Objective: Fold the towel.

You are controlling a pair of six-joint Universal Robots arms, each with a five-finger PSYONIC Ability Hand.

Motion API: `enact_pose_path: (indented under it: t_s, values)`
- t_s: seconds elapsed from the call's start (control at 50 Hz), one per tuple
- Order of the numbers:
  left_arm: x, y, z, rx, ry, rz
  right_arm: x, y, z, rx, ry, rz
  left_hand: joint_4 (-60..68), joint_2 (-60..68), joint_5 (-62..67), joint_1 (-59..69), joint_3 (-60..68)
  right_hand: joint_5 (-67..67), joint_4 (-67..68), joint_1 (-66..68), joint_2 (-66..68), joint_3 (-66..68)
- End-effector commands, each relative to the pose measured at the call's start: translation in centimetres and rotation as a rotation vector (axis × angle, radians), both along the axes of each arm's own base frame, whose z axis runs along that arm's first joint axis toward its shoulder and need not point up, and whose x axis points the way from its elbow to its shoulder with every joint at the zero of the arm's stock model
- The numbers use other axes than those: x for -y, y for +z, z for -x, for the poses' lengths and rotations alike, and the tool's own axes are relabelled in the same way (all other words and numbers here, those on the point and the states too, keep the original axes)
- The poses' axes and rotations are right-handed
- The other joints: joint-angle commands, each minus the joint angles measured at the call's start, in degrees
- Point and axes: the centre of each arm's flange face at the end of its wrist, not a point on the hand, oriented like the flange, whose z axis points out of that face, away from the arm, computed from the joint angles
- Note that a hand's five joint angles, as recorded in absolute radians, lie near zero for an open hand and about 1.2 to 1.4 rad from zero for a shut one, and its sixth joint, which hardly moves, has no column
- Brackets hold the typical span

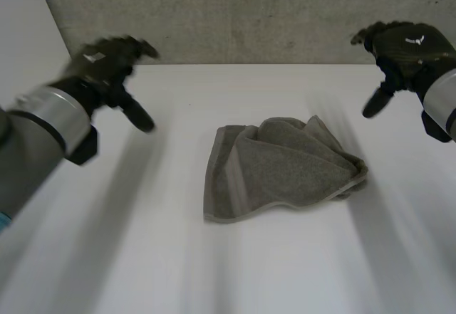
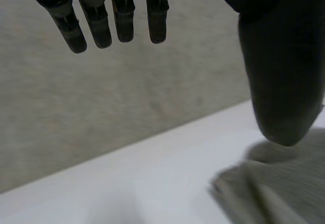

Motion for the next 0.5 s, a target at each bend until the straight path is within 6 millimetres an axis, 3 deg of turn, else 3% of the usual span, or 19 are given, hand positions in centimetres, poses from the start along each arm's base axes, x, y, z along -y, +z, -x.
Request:
enact_pose_path:
  t_s: [0.02,0.06,0.1,0.18,0.34,0.38,0.5]
  values:
    - [-2.4,-4.5,3.8,0.040,-0.158,-0.076,0.0,-4.8,2.0,-0.263,0.059,-0.122,-3.4,-3.2,-1.9,-4.8,-3.0,-3.6,-4.4,-3.5,-4.5,-2.5]
    - [-2.6,-5.4,4.5,0.048,-0.178,-0.086,0.0,-6.0,2.1,-0.264,0.066,-0.159,-3.4,-3.2,-1.9,-4.8,-3.0,-3.6,-4.4,-3.5,-4.5,-2.5]
    - [-2.5,-7.7,6.1,0.062,-0.217,-0.106,0.0,-7.2,2.1,-0.263,0.078,-0.193,-3.4,-3.0,-1.8,-4.7,-3.0,-3.6,-4.4,-3.5,-4.5,-2.5]
    - [-2.0,-9.3,7.8,0.080,-0.249,-0.094,0.4,-10.3,2.5,-0.241,0.064,-0.244,-3.4,-3.0,-1.8,-4.7,-3.0,-3.6,-4.4,-3.5,-4.5,-2.5]
    - [-0.8,-13.3,11.4,0.180,-0.324,-0.034,1.1,-12.3,3.7,-0.196,0.014,-0.227,-3.4,-2.7,-1.4,-4.3,-3.0,-3.6,-4.4,-3.5,-4.5,-2.5]
    - [-0.4,-15.1,12.7,0.205,-0.349,-0.017,1.1,-12.6,3.8,-0.196,0.013,-0.233,-3.4,-2.5,-1.3,-4.2,-3.0,-3.6,-4.4,-3.5,-4.5,-2.5]
    - [0.5,-17.1,14.6,0.202,-0.378,0.040,1.1,-14.0,3.8,-0.201,0.014,-0.278,-3.4,-1.6,-0.4,-3.3,-3.0,-3.6,-4.4,-3.5,-4.5,-2.5]
